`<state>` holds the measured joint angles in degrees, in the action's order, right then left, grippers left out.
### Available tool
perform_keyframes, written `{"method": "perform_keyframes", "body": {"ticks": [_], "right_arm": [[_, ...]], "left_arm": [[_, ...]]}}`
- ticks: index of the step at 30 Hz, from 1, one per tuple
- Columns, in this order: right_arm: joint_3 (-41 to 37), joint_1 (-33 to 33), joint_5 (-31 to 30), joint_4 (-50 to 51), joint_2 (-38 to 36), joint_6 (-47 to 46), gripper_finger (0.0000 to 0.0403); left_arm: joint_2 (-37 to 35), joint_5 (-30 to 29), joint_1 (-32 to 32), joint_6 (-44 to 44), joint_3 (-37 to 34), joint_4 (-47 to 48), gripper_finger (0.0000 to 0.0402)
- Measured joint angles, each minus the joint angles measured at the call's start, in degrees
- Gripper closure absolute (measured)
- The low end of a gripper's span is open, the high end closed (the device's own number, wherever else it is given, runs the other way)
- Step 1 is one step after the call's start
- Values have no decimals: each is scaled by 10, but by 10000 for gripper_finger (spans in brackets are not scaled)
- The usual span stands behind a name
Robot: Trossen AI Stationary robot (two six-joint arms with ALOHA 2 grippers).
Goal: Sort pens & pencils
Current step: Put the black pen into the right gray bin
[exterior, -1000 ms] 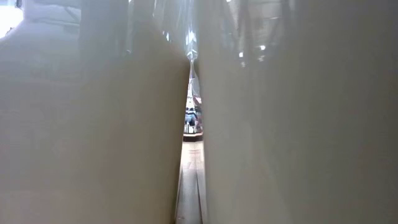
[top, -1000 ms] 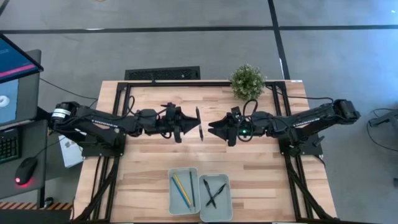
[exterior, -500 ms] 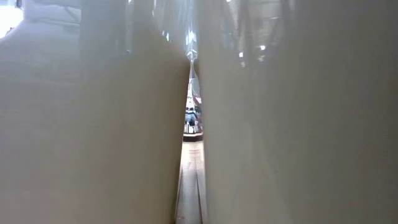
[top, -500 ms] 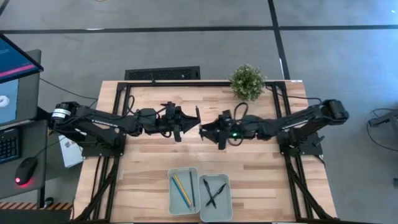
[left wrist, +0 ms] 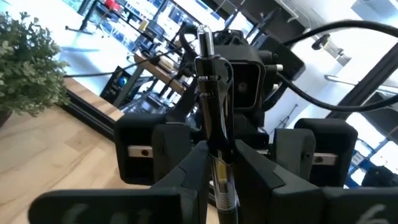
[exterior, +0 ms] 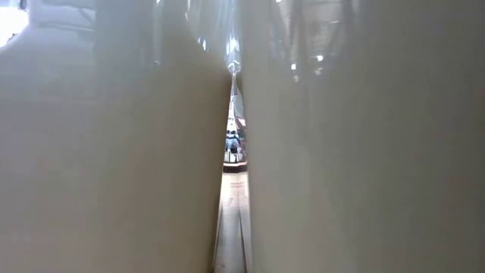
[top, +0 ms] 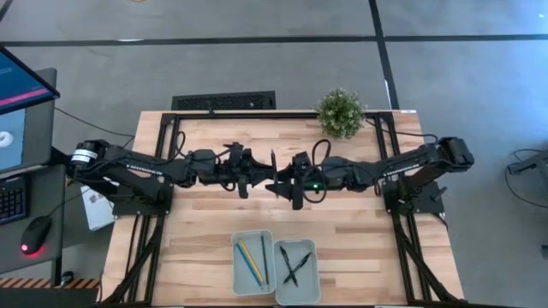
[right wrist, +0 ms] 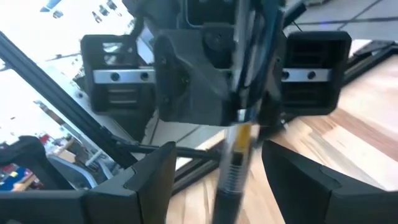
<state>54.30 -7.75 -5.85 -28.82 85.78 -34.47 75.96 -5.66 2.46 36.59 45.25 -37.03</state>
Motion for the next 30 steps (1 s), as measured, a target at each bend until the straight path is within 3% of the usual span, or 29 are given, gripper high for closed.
{"method": "perform_keyframes", "body": {"ticks": [22, 30], "right_arm": [[1, -9, 16, 74, 0, -17, 145], [1, -9, 16, 83, 0, -17, 196]], "left_arm": [[0, 134, -39, 18, 0, 66, 351], [0, 129, -41, 16, 0, 66, 351]]}}
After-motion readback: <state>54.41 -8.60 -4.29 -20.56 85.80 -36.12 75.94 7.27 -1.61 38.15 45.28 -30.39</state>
